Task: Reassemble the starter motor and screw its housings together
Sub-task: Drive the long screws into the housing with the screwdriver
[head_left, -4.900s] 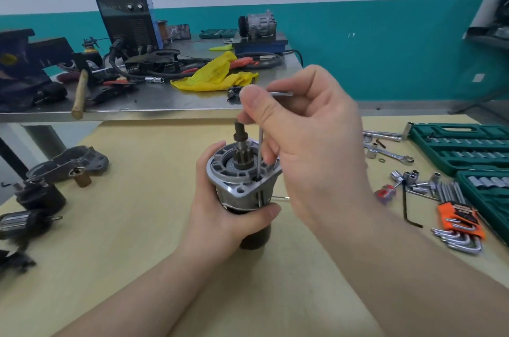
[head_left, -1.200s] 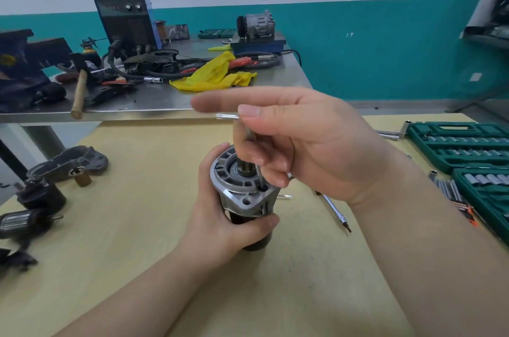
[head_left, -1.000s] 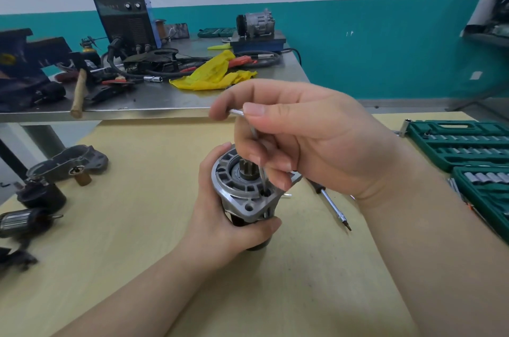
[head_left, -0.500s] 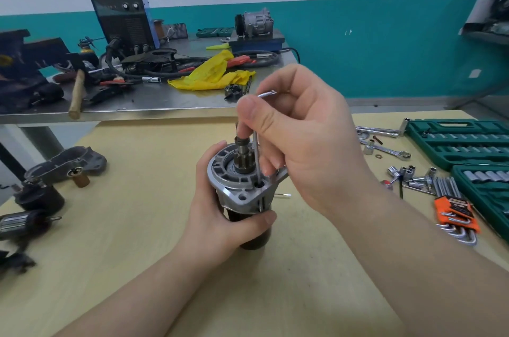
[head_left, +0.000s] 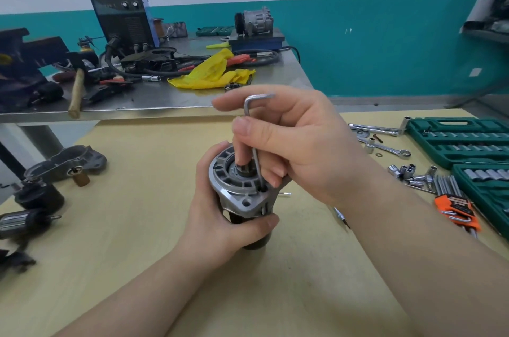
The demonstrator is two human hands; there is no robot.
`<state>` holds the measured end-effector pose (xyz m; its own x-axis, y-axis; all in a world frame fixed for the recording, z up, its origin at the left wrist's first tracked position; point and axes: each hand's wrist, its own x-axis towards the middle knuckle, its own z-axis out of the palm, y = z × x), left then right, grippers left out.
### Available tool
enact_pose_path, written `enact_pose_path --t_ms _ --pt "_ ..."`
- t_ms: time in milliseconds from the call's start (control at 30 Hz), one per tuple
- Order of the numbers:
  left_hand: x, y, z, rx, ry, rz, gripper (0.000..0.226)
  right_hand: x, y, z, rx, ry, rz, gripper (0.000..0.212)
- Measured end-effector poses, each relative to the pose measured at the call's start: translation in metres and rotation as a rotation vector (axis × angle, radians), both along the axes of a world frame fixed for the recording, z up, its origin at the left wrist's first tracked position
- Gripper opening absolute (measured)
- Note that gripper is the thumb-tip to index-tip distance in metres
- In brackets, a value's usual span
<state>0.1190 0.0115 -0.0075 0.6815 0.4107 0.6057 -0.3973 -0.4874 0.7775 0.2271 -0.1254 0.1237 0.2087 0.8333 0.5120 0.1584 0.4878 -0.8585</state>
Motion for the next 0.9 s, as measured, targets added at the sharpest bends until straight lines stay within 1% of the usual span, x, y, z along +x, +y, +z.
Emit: enact_pose_path --t_ms 100,200,333,500,600,633,700,767,833,900 --pt "0.001 0.001 -0.001 -0.026 0.008 -0.005 0.105 -0.004 0.003 -0.004 0.058 -0.095 -0.144 0.044" --pt "0.001 -0.001 0.0 -0.041 0.019 0.005 0.106 -0.003 0.003 -0.005 0.101 -0.143 -0.173 0.047" --pt "0.0 0.0 0.001 -0.046 0.024 0.007 0.107 -0.005 0.0 -0.007 0.183 -0.199 -0.226 0.038" --pt "0.0 0.0 0.0 -0.061 0.018 0.001 0.113 -0.017 0.001 -0.013 0.313 -0.323 -0.512 0.031" --pt "0.001 0.001 0.002 -0.049 0.018 -0.01 0.113 -0.026 0.003 -0.015 0.356 -0.447 -0.684 0.027" --pt "0.001 0.0 0.003 -0.045 0.016 -0.009 0.112 -0.027 0.003 -0.014 0.341 -0.471 -0.679 0.025" --pt "0.0 -0.002 0.005 -0.044 0.007 -0.005 0.11 -0.022 -0.002 -0.007 0.246 -0.445 -0.549 0.02" --pt "-0.003 -0.005 0.005 -0.046 0.005 -0.001 0.108 -0.01 -0.009 0.003 0.126 -0.317 -0.313 0.019" --pt "-0.003 -0.007 0.006 -0.038 0.01 -0.003 0.108 0.003 -0.016 0.009 0.014 -0.15 -0.097 0.03" --pt "-0.004 -0.008 0.008 -0.017 0.01 -0.004 0.107 0.011 -0.018 0.013 -0.041 -0.086 -0.005 0.031"
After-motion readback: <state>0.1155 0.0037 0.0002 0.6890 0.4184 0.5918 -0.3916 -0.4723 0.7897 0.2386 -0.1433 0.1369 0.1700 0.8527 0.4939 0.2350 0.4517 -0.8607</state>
